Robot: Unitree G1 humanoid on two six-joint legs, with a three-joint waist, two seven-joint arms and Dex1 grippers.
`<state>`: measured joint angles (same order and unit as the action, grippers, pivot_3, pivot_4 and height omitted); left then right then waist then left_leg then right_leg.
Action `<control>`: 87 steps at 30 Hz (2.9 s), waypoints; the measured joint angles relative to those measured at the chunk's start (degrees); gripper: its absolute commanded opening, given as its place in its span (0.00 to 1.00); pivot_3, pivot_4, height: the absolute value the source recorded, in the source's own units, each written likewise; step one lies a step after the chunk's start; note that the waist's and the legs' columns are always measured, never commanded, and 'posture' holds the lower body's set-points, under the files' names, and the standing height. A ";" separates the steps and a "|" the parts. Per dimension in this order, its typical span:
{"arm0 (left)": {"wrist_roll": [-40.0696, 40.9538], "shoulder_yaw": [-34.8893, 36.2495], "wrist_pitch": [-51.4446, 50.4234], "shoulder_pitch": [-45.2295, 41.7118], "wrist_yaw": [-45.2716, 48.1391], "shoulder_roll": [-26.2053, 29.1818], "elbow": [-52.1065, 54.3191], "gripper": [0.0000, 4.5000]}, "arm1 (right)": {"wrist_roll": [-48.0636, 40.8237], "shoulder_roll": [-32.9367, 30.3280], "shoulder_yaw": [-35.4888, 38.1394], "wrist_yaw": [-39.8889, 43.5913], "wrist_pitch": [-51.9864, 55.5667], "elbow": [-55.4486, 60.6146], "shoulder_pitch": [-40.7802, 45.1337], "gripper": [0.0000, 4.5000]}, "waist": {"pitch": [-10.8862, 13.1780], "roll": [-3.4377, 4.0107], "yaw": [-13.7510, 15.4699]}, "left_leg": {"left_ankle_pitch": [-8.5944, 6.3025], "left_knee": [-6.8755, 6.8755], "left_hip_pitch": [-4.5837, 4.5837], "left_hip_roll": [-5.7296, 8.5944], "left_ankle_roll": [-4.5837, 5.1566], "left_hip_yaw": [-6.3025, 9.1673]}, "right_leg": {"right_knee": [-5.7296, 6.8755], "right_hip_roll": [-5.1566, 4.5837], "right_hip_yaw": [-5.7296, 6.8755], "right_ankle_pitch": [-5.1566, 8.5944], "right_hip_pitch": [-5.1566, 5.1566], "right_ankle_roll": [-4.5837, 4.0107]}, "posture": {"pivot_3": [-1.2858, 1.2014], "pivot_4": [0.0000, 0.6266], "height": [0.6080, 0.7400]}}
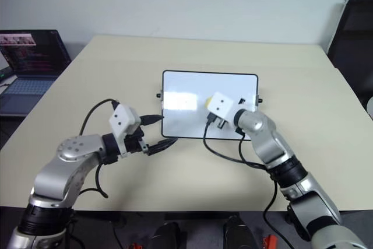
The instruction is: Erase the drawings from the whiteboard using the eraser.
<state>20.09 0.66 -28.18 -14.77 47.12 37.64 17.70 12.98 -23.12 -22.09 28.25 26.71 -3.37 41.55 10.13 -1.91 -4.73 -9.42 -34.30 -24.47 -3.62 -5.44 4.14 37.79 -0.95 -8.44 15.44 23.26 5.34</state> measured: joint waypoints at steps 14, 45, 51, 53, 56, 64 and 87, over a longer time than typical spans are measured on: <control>0.01 -0.43 0.03 0.18 -0.24 -0.14 -0.11 1.00 | -2.92 -3.63 1.07 10.24 6.76 8.34 -6.59 0.24 | -0.03 -0.05 0.00 | 0.00 0.00 0.03 0.00 0.00 0.00 | -0.02 0.00 -0.03 0.03 -0.03 0.03 | 0.52 0.24 1.00; 7.76 10.60 -4.08 7.69 -8.16 -2.14 0.94 1.00 | -20.87 1.42 11.93 10.22 3.45 26.96 -23.45 0.24 | 0.04 -0.09 -0.03 | -0.06 0.32 -0.11 -0.02 -0.07 0.00 | -0.08 -0.01 0.01 0.29 0.17 0.00 | 0.52 0.24 1.00; 7.68 10.60 -3.91 7.28 -8.18 -1.84 0.94 1.00 | -20.85 1.56 11.93 8.99 1.01 25.33 -22.40 0.24 | 0.04 -0.09 -0.03 | -0.06 0.34 -0.11 -0.02 -0.07 0.00 | -0.09 -0.01 0.02 0.29 0.18 0.01 | 0.52 0.24 1.00; 7.49 10.60 -3.80 7.32 -8.12 -1.75 0.94 1.00 | -20.69 1.45 11.61 8.96 0.59 24.78 -21.95 0.24 | 0.04 -0.09 -0.03 | -0.06 0.34 -0.11 -0.01 -0.06 0.00 | -0.08 -0.01 0.02 0.29 0.18 0.00 | 0.52 0.24 1.00; 6.62 10.52 -3.08 7.65 -7.68 -1.32 0.86 1.00 | -17.44 1.37 8.15 8.66 0.24 21.24 -17.62 0.24 | 0.04 -0.08 -0.34 | -0.06 0.31 -0.08 -0.02 -0.06 -0.02 | -0.04 -0.01 0.00 0.26 0.19 -0.02 | 0.52 0.24 1.00; 3.53 8.96 0.41 8.37 -5.09 -0.45 -2.76 1.00 | -7.23 5.26 -1.79 7.74 -6.44 6.64 -2.90 0.24 | 0.05 -0.07 -0.24 | -0.06 0.37 -0.17 -0.03 -0.07 -0.03 | -0.06 0.00 0.04 0.26 0.27 -0.01 | 0.52 0.24 1.00; 2.24 5.46 4.80 5.55 -2.69 -1.41 -4.32 1.00 | 6.24 10.78 -8.94 7.32 -12.97 -18.52 11.82 0.24 | 0.06 -0.05 -0.16 | -0.03 0.31 -0.04 -0.04 -0.06 0.02 | 0.23 0.01 0.09 0.22 0.26 0.00 | 0.52 0.24 1.00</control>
<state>22.32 6.12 -23.38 -9.23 44.43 36.23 13.38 19.22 -12.35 -31.03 35.57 13.74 -21.88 53.37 10.19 -1.96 -4.89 -9.45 -34.00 -24.51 -3.66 -5.50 4.16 38.02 -0.94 -8.35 15.66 23.51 5.34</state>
